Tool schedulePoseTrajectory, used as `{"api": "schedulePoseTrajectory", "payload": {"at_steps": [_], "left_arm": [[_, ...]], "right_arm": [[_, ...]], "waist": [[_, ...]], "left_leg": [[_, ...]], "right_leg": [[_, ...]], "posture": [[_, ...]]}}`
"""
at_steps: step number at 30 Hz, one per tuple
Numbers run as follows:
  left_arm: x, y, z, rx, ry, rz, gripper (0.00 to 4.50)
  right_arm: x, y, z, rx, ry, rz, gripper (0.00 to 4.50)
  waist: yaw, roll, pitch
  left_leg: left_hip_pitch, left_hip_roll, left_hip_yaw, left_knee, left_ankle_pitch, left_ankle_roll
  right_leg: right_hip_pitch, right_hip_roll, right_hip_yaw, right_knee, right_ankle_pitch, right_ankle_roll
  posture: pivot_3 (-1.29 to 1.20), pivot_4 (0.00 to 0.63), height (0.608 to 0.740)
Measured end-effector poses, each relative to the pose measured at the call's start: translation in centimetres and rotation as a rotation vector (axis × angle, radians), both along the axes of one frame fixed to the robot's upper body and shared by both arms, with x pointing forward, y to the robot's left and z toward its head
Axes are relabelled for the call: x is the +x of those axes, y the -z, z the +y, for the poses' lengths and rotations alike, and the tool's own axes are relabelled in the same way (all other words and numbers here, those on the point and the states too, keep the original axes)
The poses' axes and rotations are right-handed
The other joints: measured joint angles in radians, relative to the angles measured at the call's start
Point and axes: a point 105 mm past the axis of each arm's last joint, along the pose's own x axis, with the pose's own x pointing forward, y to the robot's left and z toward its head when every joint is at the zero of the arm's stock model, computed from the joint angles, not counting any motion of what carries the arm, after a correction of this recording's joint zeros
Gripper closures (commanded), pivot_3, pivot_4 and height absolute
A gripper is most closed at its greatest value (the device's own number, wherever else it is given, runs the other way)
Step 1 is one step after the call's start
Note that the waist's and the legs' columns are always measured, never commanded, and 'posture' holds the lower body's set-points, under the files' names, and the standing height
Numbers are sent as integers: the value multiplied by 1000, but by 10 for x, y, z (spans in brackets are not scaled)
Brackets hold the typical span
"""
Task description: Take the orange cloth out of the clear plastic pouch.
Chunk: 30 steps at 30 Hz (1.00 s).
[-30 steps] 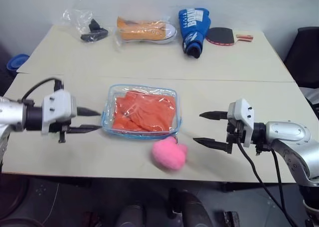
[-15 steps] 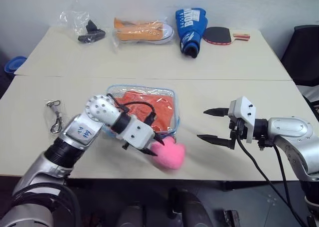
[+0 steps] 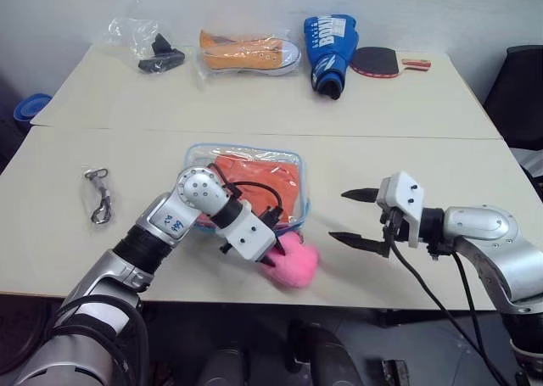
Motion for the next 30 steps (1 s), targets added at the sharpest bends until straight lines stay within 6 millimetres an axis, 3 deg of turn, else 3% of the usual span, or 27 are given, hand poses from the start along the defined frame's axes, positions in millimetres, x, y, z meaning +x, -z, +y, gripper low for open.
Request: {"api": "schedulePoseTrajectory", "payload": {"at_steps": [6, 10, 13, 16, 19, 26, 30], "left_arm": [[0, 1, 5, -11, -20, 2, 4478], [-2, 0, 23, 1, -81, 2, 4478], [-6, -1, 37, -9, -157, 37, 4478], [-10, 0, 35, -28, -182, 57, 4478], [-11, -3, 28, -54, -191, 59, 4500], [-10, -5, 25, -74, -214, 55, 4500], [-10, -5, 25, -77, -220, 55, 4500]], "right_arm": [[3, 1, 4, -31, -20, -34, 0], [11, 9, 8, -87, -35, -82, 0], [19, 15, 17, -161, -82, -159, 0], [23, 19, 27, -174, -121, -195, 0], [29, 21, 38, -201, -161, -244, 557], [39, 26, 50, -243, -212, -300, 2843], [41, 36, 53, -266, -226, -304, 2843]], "waist": [[-1, 0, 0], [-6, 0, 0], [-11, 0, 0], [-9, 0, 0], [-2, 0, 0], [-5, 0, 0], [-5, 0, 0]], "left_leg": [[0, 0, 0, 0, 0, 0], [0, 1, 0, 0, 0, 0], [0, 1, 0, 0, 0, 0], [0, 0, 0, 0, 0, 0], [0, 0, -1, 1, 0, 1], [0, 0, -1, 1, 0, 1], [0, 0, -1, 1, 0, 1]], "right_leg": [[0, 0, 0, 0, 0, 0], [0, 1, 0, 0, 0, 0], [0, 0, 0, 1, 0, 0], [0, 0, 0, 1, 0, 0], [-1, 0, -1, 2, 0, 0], [-1, 0, -2, 2, 0, 0], [-1, 0, -2, 2, 0, 0]], "posture": [[0, 150, 740], [0, 150, 740], [0, 150, 740], [0, 150, 740], [0, 150, 740], [0, 150, 740], [0, 150, 740]]}}
